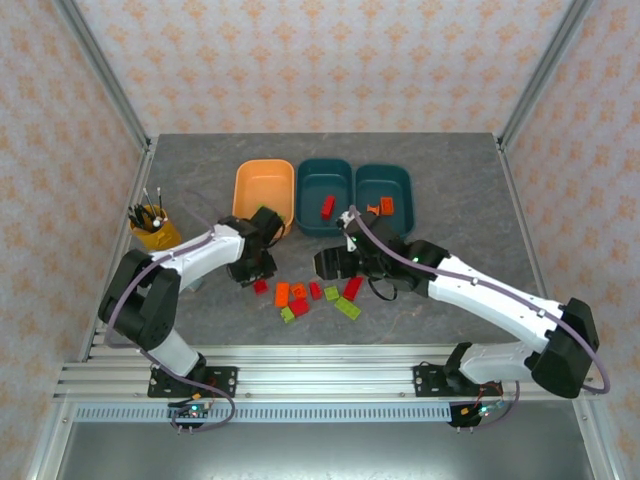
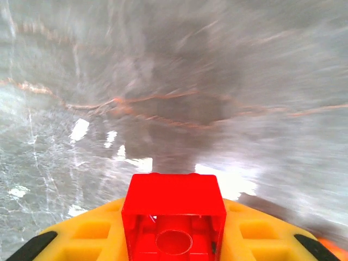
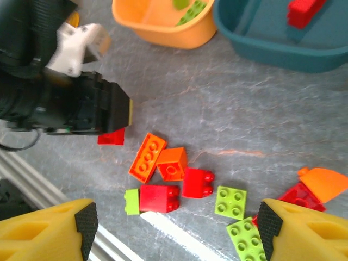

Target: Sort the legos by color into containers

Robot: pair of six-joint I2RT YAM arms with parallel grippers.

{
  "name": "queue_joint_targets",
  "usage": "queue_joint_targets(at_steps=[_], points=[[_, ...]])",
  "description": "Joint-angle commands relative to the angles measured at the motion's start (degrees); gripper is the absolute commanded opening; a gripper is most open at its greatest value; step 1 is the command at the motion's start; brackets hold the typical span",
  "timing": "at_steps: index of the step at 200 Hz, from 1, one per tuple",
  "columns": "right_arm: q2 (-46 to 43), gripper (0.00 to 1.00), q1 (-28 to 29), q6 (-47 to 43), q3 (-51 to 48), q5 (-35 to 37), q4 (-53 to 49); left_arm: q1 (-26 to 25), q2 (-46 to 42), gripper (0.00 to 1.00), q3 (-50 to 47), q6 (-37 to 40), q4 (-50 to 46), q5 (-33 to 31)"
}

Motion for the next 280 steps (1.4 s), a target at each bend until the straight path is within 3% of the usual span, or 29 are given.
queue_joint_targets(at_steps=[1,79,117,190,280], points=[[-2.38,0.78,-3.40,4.20,2.75,7.51,-1.01,-0.69,-1.70,0.31,11.53,3.76,-5.14,-3.56],[5.22,0.78,-20.12,13.12,11.55,0.94,1.20,-3.26,25.32,0.30,50.80,13.22,-14.33,-6.51],[7.89,0.78,-22.99,14.48,13.86,-1.68,1.88,-4.35,37.07,0.30,63.81,16.35,-17.63,-11.03],[6.17,0.78,-23.93,14.56,10.30,-2.55,0.35,-4.68,47.19,0.33,69.76,17.99,-18.97,-12.39],[2.82,0.79,-24.37,13.50,8.38,-1.70,-2.74,-5.02,47.31,0.56,72.08,17.57,-20.29,-11.97]])
